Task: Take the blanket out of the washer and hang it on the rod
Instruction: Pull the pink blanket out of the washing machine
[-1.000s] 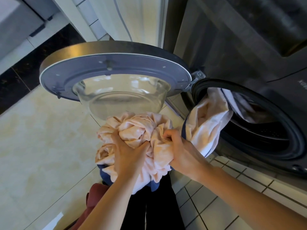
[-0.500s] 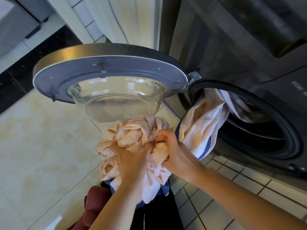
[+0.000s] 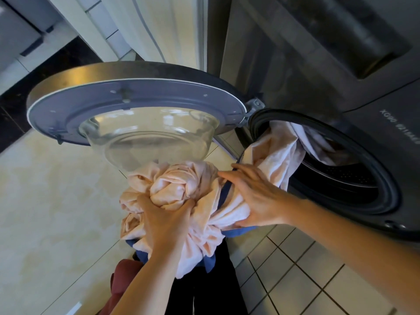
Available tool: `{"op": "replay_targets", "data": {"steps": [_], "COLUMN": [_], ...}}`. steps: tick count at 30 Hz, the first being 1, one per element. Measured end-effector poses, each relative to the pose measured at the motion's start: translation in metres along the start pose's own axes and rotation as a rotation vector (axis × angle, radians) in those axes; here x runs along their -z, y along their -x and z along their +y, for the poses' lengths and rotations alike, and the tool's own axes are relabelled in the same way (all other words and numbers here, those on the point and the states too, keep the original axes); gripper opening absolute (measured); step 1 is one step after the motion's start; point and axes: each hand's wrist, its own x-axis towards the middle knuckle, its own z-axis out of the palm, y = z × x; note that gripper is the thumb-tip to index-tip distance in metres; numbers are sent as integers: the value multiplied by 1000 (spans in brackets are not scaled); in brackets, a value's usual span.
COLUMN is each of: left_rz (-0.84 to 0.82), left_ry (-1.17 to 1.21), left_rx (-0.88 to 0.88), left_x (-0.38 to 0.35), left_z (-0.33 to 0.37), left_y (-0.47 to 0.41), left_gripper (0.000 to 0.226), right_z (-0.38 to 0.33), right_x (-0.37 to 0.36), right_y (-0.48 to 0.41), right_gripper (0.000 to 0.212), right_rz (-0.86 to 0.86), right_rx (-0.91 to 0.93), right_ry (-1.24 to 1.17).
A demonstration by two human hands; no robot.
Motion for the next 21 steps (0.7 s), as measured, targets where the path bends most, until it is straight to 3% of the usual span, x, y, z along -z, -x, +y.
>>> {"op": "replay_targets", "data": {"steps": [6, 14, 18, 21], "left_rz": [5, 12, 33, 45], "left_ry": [-6, -20, -23, -33], "left_rx": [-33, -72, -76, -65], "left_x": [2, 4, 4, 4], "left_z": [-1, 6, 8, 7], "left_y": [1, 0, -1, -3], "left_gripper": [68, 67, 66, 66], "right_z": [65, 102, 106, 100], "right_x": [6, -6, -11, -14], "right_y": [-7, -26, -31, -32], "right_gripper": [122, 130, 121, 92], "right_rz": [-184, -333, -411, -462], "right_rx": [-29, -122, -145, -150], "right_ry": [268, 423, 470, 509]}}
